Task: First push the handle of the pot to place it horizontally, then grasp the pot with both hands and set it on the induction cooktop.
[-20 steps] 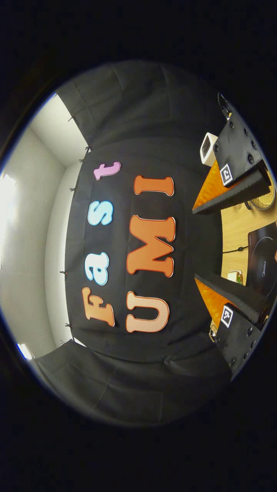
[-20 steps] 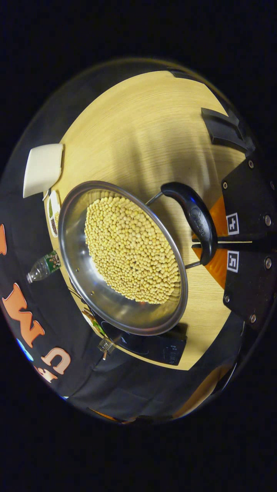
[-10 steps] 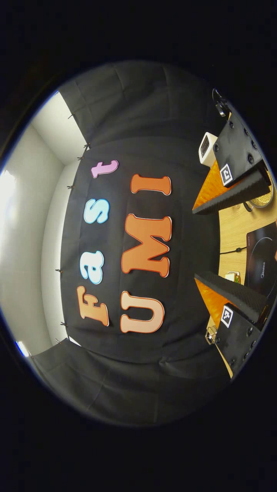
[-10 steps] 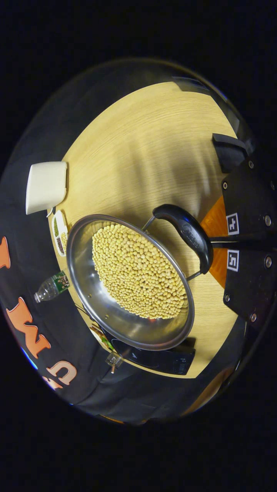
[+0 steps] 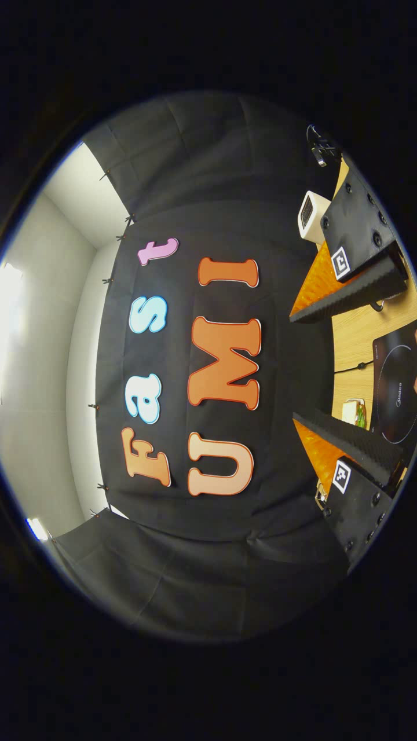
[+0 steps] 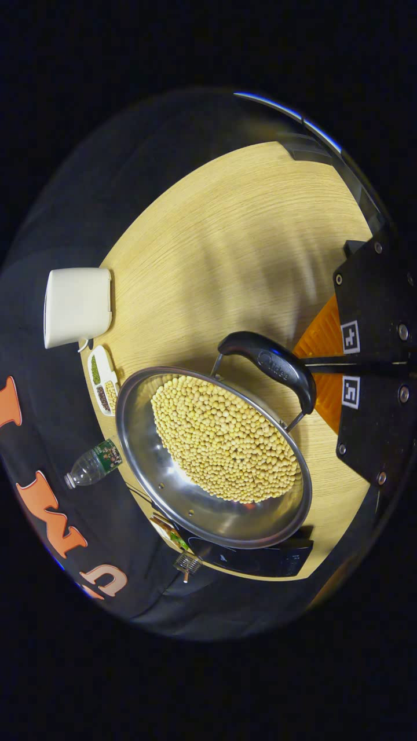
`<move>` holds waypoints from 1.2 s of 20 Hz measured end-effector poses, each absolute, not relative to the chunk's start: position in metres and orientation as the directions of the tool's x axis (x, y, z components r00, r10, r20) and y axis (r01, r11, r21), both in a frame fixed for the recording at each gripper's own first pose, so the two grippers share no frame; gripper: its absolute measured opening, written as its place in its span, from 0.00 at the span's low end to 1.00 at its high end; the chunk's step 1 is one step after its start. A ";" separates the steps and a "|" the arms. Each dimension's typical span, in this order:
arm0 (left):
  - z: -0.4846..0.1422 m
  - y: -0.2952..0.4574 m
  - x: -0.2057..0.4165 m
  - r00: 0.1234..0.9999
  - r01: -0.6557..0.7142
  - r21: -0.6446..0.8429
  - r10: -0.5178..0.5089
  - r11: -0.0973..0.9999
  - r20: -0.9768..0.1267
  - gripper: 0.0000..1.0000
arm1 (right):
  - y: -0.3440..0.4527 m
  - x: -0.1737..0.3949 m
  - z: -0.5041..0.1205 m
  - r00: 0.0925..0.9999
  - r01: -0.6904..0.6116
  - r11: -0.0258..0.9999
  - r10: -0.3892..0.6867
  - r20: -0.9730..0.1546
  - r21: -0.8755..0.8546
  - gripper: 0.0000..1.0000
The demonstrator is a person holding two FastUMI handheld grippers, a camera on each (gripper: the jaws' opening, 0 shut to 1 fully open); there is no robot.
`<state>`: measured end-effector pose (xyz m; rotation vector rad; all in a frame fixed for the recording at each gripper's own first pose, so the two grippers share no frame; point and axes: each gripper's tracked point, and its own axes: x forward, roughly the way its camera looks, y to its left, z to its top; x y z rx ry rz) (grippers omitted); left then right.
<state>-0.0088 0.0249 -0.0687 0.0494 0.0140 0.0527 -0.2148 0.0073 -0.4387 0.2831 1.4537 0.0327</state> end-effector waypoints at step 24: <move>-0.064 0.033 -0.013 0.999 -0.054 0.065 0.054 0.996 0.007 0.97 | -0.055 -0.153 -0.465 0.135 0.232 0.971 0.025 -0.991 0.056 0.00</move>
